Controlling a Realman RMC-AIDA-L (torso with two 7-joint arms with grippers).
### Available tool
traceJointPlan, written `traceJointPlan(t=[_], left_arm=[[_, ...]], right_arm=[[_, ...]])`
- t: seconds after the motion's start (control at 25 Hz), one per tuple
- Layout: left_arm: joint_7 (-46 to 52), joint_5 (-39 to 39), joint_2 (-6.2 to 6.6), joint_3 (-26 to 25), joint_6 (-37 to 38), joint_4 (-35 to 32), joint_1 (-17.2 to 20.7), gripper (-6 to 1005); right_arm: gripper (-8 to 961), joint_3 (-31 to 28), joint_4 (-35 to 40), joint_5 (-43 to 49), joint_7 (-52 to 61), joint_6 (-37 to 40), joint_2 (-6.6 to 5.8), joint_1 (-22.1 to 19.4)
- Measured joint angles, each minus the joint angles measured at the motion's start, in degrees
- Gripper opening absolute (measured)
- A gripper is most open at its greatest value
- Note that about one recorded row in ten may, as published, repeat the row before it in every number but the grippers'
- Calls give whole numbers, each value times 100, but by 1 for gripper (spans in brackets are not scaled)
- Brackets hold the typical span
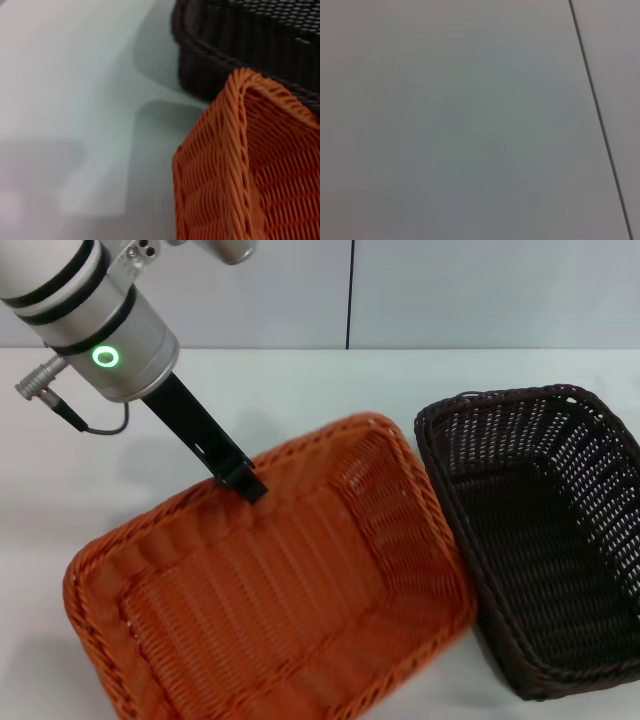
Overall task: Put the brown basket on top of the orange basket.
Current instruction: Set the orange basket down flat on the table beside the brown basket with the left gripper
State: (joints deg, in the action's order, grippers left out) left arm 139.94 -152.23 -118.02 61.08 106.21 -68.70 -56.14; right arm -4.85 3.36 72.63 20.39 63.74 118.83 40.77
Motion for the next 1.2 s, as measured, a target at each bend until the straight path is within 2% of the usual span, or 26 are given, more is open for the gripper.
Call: traceJointPlan(t=[0.2,0.32,0.48,0.8,1.08,1.2], left_arm=[[0,213,-8,23,80,58,-5,175],[-172,380,-10,233,48,311,-38,175],[-416,434,-47,388,-220,793,-279,174],[-523,544,-46,601,-554,845,-427,173],[-403,287,-30,693,-857,900,-463,171],[-389,247,-31,749,-870,901,-461,268]], right_arm=[[541,17,-37,15,0,25,0,17],[541,27,-52,22,0,32,0,36],[541,29,-87,24,0,35,0,52],[541,28,-114,21,0,37,0,12],[541,-13,-118,-17,0,32,6,-5],[541,-21,-118,-18,0,20,7,-6]])
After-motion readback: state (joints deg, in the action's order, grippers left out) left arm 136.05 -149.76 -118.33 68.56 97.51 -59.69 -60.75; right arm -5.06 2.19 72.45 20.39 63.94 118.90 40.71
